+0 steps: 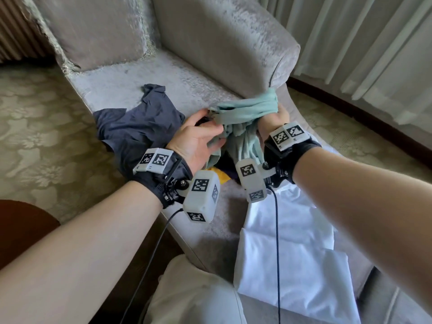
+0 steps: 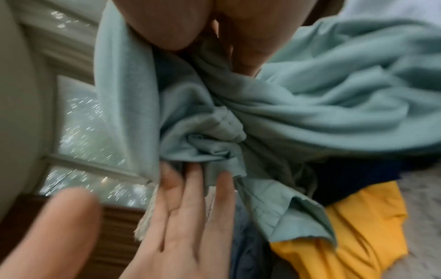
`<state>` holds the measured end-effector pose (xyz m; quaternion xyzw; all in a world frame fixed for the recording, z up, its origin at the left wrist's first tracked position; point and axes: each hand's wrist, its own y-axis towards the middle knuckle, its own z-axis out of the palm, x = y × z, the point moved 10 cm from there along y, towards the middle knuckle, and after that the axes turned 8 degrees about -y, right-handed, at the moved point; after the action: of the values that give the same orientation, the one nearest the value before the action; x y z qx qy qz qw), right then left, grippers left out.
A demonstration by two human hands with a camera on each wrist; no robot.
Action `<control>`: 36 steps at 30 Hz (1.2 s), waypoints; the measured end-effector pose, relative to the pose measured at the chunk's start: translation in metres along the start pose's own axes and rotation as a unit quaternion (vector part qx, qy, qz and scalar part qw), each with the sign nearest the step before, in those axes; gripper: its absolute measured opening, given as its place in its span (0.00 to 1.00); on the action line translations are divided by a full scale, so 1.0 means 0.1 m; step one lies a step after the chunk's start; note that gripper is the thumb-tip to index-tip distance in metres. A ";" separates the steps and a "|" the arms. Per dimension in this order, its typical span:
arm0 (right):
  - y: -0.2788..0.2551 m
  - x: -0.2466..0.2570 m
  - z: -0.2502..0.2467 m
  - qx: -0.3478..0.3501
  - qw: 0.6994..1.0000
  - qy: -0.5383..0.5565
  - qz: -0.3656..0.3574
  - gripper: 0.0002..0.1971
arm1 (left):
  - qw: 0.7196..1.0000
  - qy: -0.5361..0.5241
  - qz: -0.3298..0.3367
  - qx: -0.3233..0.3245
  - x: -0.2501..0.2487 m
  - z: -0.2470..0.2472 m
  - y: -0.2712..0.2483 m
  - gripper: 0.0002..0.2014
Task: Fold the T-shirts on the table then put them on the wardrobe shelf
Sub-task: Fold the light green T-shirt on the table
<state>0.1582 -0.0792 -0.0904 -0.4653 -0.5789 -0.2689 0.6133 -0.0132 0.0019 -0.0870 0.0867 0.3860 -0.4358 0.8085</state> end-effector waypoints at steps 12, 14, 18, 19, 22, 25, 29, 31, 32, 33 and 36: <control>-1.63 1.12 0.79 0.126 0.984 -0.059 -0.107 0.12 | 0.962 0.178 0.154 -0.136 -1.35 -0.20 -1.17 0.07; -2.02 1.27 0.93 0.150 0.970 -0.128 -0.145 0.07 | 0.949 0.184 0.187 -0.174 -1.66 -0.32 -1.50 0.03; -2.81 1.54 1.25 0.196 0.937 -0.197 -0.210 0.04 | 0.920 0.197 0.251 -0.225 -2.31 -0.56 -2.30 0.00; -3.00 1.59 1.34 0.208 0.928 -0.209 -0.226 0.04 | 0.912 0.204 0.269 -0.234 -2.46 -0.61 -2.52 0.01; -3.61 1.75 1.63 0.231 0.914 -0.214 -0.254 0.06 | 0.882 0.218 0.319 -0.271 -2.87 -0.82 -3.21 0.05; -4.17 1.83 1.92 0.255 0.909 -0.196 -0.263 0.15 | 0.846 0.249 0.341 -0.324 -3.20 -1.07 -3.90 0.12; -4.73 1.65 2.25 0.269 0.911 -0.181 -0.255 0.24 | 0.808 0.294 0.340 -0.380 -3.42 -1.44 -4.76 0.16; -4.98 1.56 2.40 0.284 0.907 -0.182 -0.251 0.26 | 0.814 0.331 0.317 -0.358 -3.40 -1.54 -5.06 0.11; -5.08 1.53 2.46 0.290 0.907 -0.180 -0.247 0.26 | 0.818 0.350 0.299 -0.345 -3.38 -1.58 -5.20 0.11; -5.18 1.51 2.51 0.296 0.906 -0.176 -0.247 0.26 | 0.815 0.372 0.287 -0.339 -3.37 -1.63 -5.32 0.14; -5.42 1.48 2.68 0.306 0.899 -0.183 -0.255 0.28 | 0.754 0.456 0.277 -0.384 -3.45 -1.84 -5.68 0.13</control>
<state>-0.4081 -0.0409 0.1644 -0.1325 -0.8332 -0.1359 0.5194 -0.6636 -0.0340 0.1397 0.0603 0.8028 0.0834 0.5873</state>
